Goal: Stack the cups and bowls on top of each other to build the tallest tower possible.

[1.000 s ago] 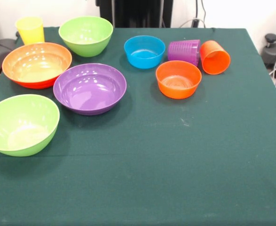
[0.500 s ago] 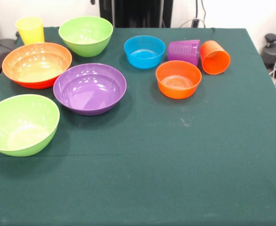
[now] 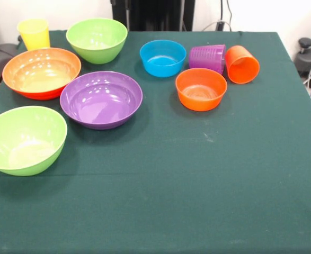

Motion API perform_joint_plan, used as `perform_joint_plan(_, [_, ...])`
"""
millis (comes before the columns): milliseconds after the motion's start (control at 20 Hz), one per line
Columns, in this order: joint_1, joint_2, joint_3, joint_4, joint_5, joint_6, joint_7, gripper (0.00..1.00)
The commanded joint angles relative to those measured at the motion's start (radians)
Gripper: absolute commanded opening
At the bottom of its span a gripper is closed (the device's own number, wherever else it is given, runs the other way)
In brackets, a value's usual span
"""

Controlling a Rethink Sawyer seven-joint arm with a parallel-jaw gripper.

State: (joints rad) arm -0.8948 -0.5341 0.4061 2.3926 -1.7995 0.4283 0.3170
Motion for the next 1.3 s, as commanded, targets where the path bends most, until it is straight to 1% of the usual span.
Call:
perform_joint_plan(50, [0.049, 0.065, 0.022, -0.09, -0.095, -0.015, 0.273, 1.0])
perform_joint_plan(200, [0.051, 0.067, 0.023, -0.087, -0.098, -0.017, 0.278, 1.0])
perform_joint_plan(350, [0.054, 0.082, 0.029, -0.083, -0.116, -0.003, 0.299, 1.0])
perform_joint_plan(700, [0.066, 0.077, 0.04, -0.068, -0.126, 0.004, 0.328, 1.0])
perform_joint_plan(850, [0.071, 0.083, 0.031, -0.079, -0.115, -0.004, 0.329, 1.0])
perform_joint_plan(900, [0.072, 0.086, 0.022, -0.087, -0.098, -0.018, 0.316, 1.0])
perform_joint_plan(1200, [0.066, 0.102, 0.012, -0.108, -0.077, -0.03, 0.356, 1.0])
perform_joint_plan(1300, [0.066, 0.107, 0.016, -0.107, -0.075, -0.028, 0.39, 1.0])
